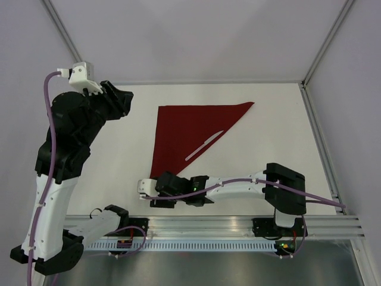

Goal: Fold the napkin, place the utensils inside, and roll it up
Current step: Fold the napkin

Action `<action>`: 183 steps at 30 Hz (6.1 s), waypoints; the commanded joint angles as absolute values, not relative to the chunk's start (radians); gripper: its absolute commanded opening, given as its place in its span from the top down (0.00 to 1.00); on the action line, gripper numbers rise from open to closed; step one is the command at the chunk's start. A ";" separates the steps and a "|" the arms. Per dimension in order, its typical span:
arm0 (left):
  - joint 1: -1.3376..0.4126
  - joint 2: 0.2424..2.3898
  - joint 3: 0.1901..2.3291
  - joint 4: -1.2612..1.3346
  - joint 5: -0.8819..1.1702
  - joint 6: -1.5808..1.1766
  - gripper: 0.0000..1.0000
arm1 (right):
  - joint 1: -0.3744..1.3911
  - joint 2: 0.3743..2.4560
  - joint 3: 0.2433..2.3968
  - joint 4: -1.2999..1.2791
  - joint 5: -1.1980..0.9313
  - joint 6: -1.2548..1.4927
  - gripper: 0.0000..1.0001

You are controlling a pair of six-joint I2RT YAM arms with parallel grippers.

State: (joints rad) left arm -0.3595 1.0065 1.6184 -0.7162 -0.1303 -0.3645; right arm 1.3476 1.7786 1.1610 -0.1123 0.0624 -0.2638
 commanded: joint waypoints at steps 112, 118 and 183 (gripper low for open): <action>-0.359 1.117 1.402 -0.548 0.043 -0.368 0.52 | 0.631 1.873 1.247 -0.123 0.219 -0.147 0.99; -0.359 1.141 1.376 -0.523 0.066 -0.376 0.53 | 0.592 1.871 1.236 -0.129 0.193 -0.138 1.00; -0.359 1.172 1.249 -0.426 0.143 -0.388 0.53 | -0.097 2.395 1.901 -0.355 -0.551 0.465 0.42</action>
State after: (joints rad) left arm -0.3595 1.1740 1.2533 -0.4622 0.1165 -0.3565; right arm -0.0856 2.3772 1.8744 -0.4057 -0.5091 0.3649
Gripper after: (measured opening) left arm 0.474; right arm 0.596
